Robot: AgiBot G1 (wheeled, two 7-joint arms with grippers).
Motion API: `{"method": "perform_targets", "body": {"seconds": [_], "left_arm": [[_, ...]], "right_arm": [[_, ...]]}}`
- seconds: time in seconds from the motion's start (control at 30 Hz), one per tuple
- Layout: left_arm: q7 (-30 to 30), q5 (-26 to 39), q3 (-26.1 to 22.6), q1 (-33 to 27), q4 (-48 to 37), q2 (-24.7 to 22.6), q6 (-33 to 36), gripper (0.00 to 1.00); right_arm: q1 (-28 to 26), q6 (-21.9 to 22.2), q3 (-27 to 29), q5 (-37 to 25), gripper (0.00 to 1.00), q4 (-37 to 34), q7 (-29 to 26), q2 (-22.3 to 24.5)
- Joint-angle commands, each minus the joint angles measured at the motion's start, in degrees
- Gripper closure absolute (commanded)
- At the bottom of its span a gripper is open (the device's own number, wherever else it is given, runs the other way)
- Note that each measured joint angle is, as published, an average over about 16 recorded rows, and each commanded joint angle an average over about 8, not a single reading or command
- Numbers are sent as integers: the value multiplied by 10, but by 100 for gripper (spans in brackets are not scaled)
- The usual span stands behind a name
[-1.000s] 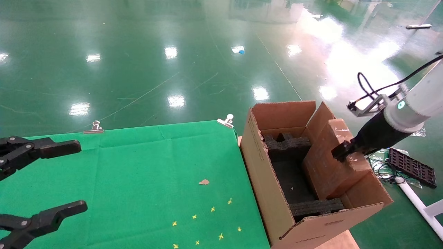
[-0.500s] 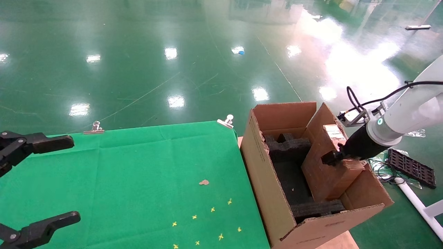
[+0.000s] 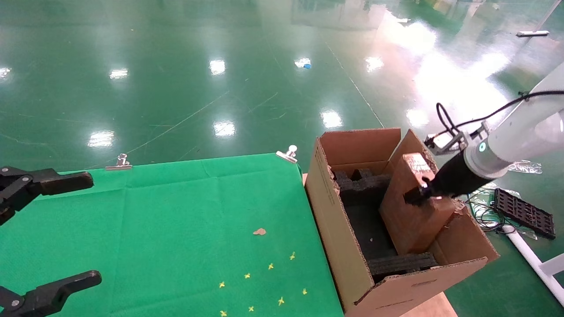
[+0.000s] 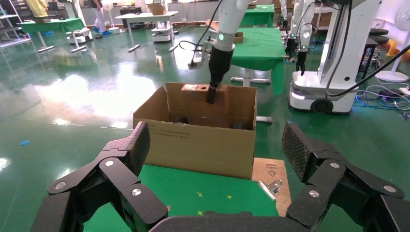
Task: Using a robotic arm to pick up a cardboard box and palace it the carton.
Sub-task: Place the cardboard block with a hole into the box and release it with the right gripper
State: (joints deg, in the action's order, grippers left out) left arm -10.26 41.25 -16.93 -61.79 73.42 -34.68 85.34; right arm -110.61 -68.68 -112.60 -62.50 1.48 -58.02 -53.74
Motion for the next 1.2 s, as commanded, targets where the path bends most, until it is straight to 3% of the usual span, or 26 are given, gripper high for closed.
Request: {"method": "perform_targets", "body": {"seconds": [0.03, 0.53, 1.2], "left_arm": [[0, 0, 0, 0, 0, 0, 0, 0], [0, 0, -1, 0, 0, 0, 0, 0], [1, -1, -1, 0, 0, 0, 0, 0]], "right_arm": [[-11, -1, 0, 0, 100, -1, 6, -1], [-7, 32, 0, -1, 100, 17, 73, 14], [87, 89, 20, 30, 100, 38, 83, 31]]}}
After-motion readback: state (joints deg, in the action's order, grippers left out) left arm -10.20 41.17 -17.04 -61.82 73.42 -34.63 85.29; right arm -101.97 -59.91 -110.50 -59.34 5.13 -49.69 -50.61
